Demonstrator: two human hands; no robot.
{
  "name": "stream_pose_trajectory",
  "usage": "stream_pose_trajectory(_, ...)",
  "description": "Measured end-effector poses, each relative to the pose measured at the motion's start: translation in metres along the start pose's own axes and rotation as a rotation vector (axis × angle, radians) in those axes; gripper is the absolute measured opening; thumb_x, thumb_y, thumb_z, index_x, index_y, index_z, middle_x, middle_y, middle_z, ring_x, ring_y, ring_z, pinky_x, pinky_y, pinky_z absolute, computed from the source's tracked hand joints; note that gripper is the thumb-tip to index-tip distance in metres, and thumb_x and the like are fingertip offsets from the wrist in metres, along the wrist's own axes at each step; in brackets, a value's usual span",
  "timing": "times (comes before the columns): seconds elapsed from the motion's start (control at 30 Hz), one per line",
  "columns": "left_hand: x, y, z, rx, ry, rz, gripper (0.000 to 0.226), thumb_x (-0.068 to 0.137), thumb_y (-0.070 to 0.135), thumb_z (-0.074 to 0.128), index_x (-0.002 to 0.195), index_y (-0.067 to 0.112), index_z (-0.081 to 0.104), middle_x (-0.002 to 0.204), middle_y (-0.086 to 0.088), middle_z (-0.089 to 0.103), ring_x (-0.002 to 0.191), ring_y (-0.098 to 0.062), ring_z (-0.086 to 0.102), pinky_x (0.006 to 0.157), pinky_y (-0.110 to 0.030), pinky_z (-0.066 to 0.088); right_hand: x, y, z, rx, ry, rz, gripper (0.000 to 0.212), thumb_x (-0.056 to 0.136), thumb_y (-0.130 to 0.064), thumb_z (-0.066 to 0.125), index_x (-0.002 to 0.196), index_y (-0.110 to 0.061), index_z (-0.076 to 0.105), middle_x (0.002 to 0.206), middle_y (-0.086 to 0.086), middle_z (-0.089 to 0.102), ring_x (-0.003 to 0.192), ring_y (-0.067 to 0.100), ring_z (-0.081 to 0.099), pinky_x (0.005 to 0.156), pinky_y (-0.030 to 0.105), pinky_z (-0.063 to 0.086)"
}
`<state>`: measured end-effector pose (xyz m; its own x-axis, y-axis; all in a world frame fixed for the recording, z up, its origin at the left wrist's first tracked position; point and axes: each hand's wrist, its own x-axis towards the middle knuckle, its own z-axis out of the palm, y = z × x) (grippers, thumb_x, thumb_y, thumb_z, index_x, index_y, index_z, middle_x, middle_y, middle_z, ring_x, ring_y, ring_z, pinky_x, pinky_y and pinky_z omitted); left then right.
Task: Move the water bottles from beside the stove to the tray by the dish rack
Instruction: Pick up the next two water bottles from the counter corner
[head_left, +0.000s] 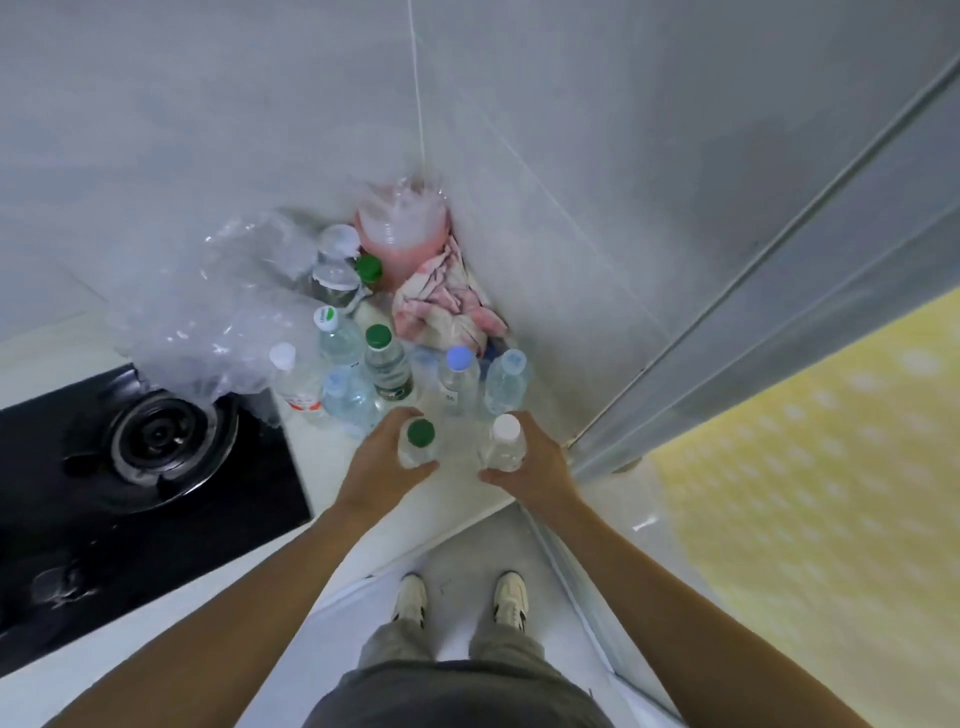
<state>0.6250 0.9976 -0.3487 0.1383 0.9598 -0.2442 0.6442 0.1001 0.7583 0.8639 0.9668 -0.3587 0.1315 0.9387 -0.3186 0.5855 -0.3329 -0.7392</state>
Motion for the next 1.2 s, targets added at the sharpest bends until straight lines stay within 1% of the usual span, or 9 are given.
stream_pose_trajectory(0.1, -0.004, 0.001, 0.016, 0.017, -0.027, -0.023, 0.063, 0.071, 0.030, 0.095, 0.122, 0.035, 0.058, 0.118, 0.013, 0.069, 0.106, -0.016, 0.066, 0.092, -0.039, 0.056, 0.006, 0.010, 0.001, 0.004, -0.050, -0.009, 0.090, 0.061, -0.042, 0.098, 0.139, -0.034, 0.052, 0.133, -0.009, 0.067, 0.122, 0.019, 0.063, 0.103, 0.037, 0.051)
stream_pose_trajectory(0.23, -0.019, 0.006, 0.036, 0.108, 0.016, 0.013, 0.056, 0.079, 0.029, 0.085, 0.127, 0.031, 0.058, 0.123, 0.010, 0.067, 0.111, -0.020, 0.065, 0.090, -0.037, 0.053, 0.012, 0.019, 0.003, 0.002, -0.066, -0.075, 0.086, 0.061, -0.048, 0.097, 0.135, -0.030, 0.059, 0.129, -0.011, 0.070, 0.117, 0.013, 0.064, 0.098, 0.031, 0.050)
stream_pose_trajectory(0.43, -0.080, -0.008, 0.031, -0.127, 0.234, -0.216, 0.055, 0.071, 0.044, 0.092, 0.116, 0.037, 0.062, 0.104, 0.017, 0.073, 0.094, -0.011, 0.069, 0.081, -0.036, 0.057, -0.005, 0.005, 0.008, 0.039, -0.186, -0.161, 0.052, 0.062, -0.040, 0.094, 0.103, -0.030, 0.063, 0.095, -0.009, 0.075, 0.087, 0.008, 0.071, 0.080, 0.035, 0.058)
stream_pose_trajectory(0.57, -0.142, -0.029, 0.005, -0.289, 0.380, -0.306, 0.047, 0.071, 0.036, 0.093, 0.108, 0.041, 0.064, 0.098, 0.015, 0.074, 0.087, -0.011, 0.072, 0.072, -0.037, 0.063, -0.036, -0.023, 0.042, 0.000, -0.324, -0.260, 0.055, 0.059, -0.047, 0.091, 0.103, -0.030, 0.062, 0.095, -0.009, 0.075, 0.086, 0.006, 0.072, 0.077, 0.036, 0.060)
stream_pose_trajectory(0.67, -0.205, -0.048, -0.022, -0.388, 0.519, -0.350, 0.045, 0.076, 0.029, 0.093, 0.108, 0.043, 0.064, 0.103, 0.014, 0.075, 0.093, -0.004, 0.071, 0.080, -0.029, 0.061, -0.068, -0.053, 0.084, -0.029, -0.448, -0.331, 0.056, 0.059, -0.042, 0.092, 0.105, -0.031, 0.063, 0.097, -0.010, 0.076, 0.086, 0.003, 0.072, 0.079, 0.037, 0.062)
stream_pose_trajectory(0.93, -0.416, -0.128, -0.087, -0.597, 0.909, -0.473, 0.056, 0.076, 0.035, 0.093, 0.124, 0.027, 0.066, 0.119, 0.007, 0.074, 0.110, -0.014, 0.070, 0.095, -0.039, 0.059, -0.217, -0.153, 0.220, -0.021, -0.740, -0.453, 0.057, 0.063, -0.029, 0.094, 0.111, -0.033, 0.064, 0.102, -0.011, 0.076, 0.090, 0.003, 0.073, 0.075, 0.021, 0.057)
stream_pose_trajectory(1.0, -0.486, -0.149, -0.107, -0.628, 1.033, -0.503, 0.057, 0.074, 0.038, 0.094, 0.124, 0.030, 0.069, 0.118, 0.012, 0.076, 0.108, -0.010, 0.072, 0.094, -0.036, 0.059, -0.276, -0.178, 0.266, -0.027, -0.811, -0.484, 0.054, 0.063, -0.026, 0.095, 0.109, -0.028, 0.067, 0.099, -0.007, 0.078, 0.089, 0.007, 0.074, 0.075, 0.021, 0.057)
stream_pose_trajectory(1.1, -0.580, -0.170, -0.136, -0.650, 1.214, -0.543, 0.045, 0.076, 0.039, 0.093, 0.114, 0.041, 0.069, 0.108, 0.021, 0.076, 0.099, -0.004, 0.072, 0.086, -0.027, 0.058, -0.361, -0.212, 0.329, -0.023, -0.949, -0.541, 0.053, 0.060, -0.028, 0.095, 0.106, -0.023, 0.070, 0.096, -0.002, 0.079, 0.089, 0.014, 0.077, 0.079, 0.031, 0.062)
stream_pose_trajectory(1.2, -0.665, -0.190, -0.158, -0.655, 1.392, -0.596, 0.045, 0.076, 0.039, 0.092, 0.114, 0.038, 0.067, 0.105, 0.022, 0.073, 0.095, -0.003, 0.071, 0.078, -0.022, 0.053, -0.439, -0.242, 0.385, -0.064, -1.125, -0.627, 0.047, 0.068, -0.021, 0.095, 0.109, -0.018, 0.072, 0.098, 0.002, 0.080, 0.091, 0.016, 0.078, 0.083, 0.033, 0.063)
